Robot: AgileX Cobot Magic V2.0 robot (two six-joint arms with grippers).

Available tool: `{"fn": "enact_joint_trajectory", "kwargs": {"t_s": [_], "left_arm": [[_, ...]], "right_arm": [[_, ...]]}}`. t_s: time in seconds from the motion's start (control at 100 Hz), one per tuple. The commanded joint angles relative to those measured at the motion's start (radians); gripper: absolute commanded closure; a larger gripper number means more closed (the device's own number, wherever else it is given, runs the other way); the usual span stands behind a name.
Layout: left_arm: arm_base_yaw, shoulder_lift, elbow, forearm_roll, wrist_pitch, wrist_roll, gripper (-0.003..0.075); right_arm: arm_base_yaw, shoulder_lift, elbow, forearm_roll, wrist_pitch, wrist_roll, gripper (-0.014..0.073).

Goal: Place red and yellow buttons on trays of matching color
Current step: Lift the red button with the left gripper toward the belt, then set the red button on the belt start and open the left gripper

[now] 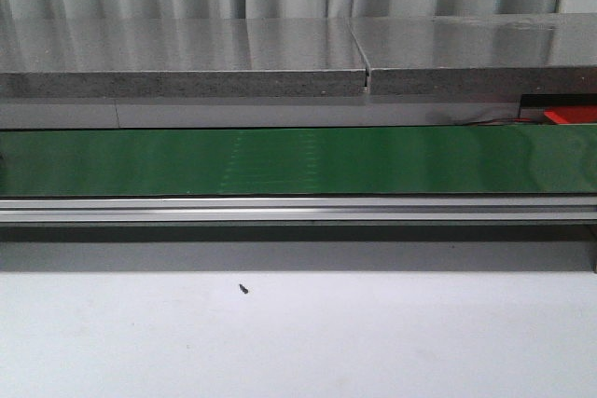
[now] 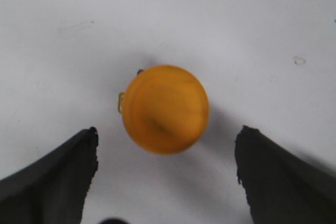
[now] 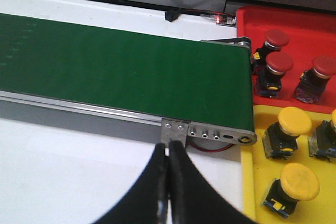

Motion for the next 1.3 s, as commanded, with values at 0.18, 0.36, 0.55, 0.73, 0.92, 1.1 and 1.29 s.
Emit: {"fn": "enact_joint_trajectory", "kwargs": {"t_s": [0.18,0.36,0.55,0.73,0.92,1.1,1.29], "left_arm": [[0.002,-0.009,-0.045,-0.004,-0.138,-0.007,0.0211],[0.002,0.007,-0.045,-0.006,-0.140,-0.007,0.0382],[0.002,0.007,-0.045,-0.006,-0.138,-0.007,0.0486],[0.002,-0.034,-0.045,-0.006,-0.113,-0.003,0.0487],[0.000,-0.124,-0.038,-0.004,-0.071,0.014,0.0488],[-0.005,-0.221,0.021,-0.005,-0.058,0.014,0.0487],[-0.046,-0.357,0.173,-0.003,-0.089,0.014,0.0488]], "right_arm": [[0.003,0.004,-0.024,-0.003,-0.064,-0.008,0.0662],[0.003,0.004,-0.024,-0.003,-0.064,-0.008,0.0662],[0.003,0.004,-0.024,-0.003,-0.064,-0.008,0.0662],[0.003,0.004,-0.024,-0.003,-0.064,-0.008,0.0662],[0.003,0.004,-0.024,-0.003,-0.064,-0.008,0.0662],[0.003,0.004,-0.024,-0.003,-0.064,-0.008,0.0662],[0.003,0.004,-0.024,-0.003,-0.064,-0.008,0.0662]]}}
